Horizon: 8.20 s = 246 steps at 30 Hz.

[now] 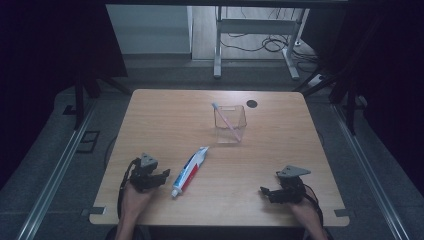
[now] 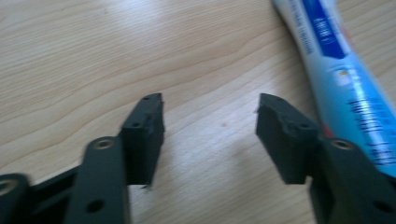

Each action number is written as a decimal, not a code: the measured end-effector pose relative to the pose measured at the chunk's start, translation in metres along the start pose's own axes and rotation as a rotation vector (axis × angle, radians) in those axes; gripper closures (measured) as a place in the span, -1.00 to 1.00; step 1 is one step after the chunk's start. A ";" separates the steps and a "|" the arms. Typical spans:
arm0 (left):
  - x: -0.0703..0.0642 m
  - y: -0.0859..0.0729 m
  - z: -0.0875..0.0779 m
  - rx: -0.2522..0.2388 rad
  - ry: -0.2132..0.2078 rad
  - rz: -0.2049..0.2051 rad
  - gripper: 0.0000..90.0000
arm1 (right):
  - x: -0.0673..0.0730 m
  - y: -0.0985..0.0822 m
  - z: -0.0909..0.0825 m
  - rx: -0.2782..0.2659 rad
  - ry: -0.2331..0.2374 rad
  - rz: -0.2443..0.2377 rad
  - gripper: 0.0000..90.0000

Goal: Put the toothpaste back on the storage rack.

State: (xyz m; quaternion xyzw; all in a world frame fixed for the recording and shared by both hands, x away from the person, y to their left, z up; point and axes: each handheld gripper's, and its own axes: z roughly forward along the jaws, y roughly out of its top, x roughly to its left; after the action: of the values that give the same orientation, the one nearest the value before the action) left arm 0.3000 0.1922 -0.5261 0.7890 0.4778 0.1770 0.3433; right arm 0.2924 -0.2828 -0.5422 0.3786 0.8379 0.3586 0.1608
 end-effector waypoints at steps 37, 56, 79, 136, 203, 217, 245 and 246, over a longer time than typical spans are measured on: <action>-0.032 0.045 0.005 0.133 -0.163 0.066 -0.18 | 0.000 0.000 0.000 -0.001 -0.001 0.007 -0.74; -0.045 0.065 0.026 0.261 -0.184 0.102 -0.21 | 0.000 0.000 0.000 -0.001 -0.002 0.006 -0.74; -0.053 0.072 0.052 0.413 -0.205 0.070 0.09 | 0.000 0.000 0.000 -0.001 -0.001 0.006 -0.74; -0.059 0.104 0.020 0.216 -0.197 0.130 0.60 | 0.000 0.000 0.000 -0.002 0.001 0.004 -0.73; -0.094 0.219 0.026 -0.001 -0.143 0.277 0.61 | 0.000 0.000 -0.001 -0.003 0.005 0.000 -0.72; -0.094 0.240 0.044 -0.032 -0.160 0.261 0.61 | 0.000 0.000 0.000 -0.005 0.004 -0.002 -0.72; -0.097 0.274 0.086 -0.122 -0.152 0.233 0.61 | 0.000 0.000 0.000 -0.006 0.010 -0.007 -0.71; -0.097 0.274 0.088 -0.123 -0.153 0.232 0.61 | 0.000 0.000 0.000 -0.006 0.011 -0.008 -0.71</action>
State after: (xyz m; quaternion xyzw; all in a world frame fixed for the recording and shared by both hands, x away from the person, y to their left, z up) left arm 0.4801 -0.0100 -0.3882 0.8276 0.3441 0.1835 0.4036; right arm 0.2922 -0.2831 -0.5421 0.3731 0.8392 0.3625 0.1588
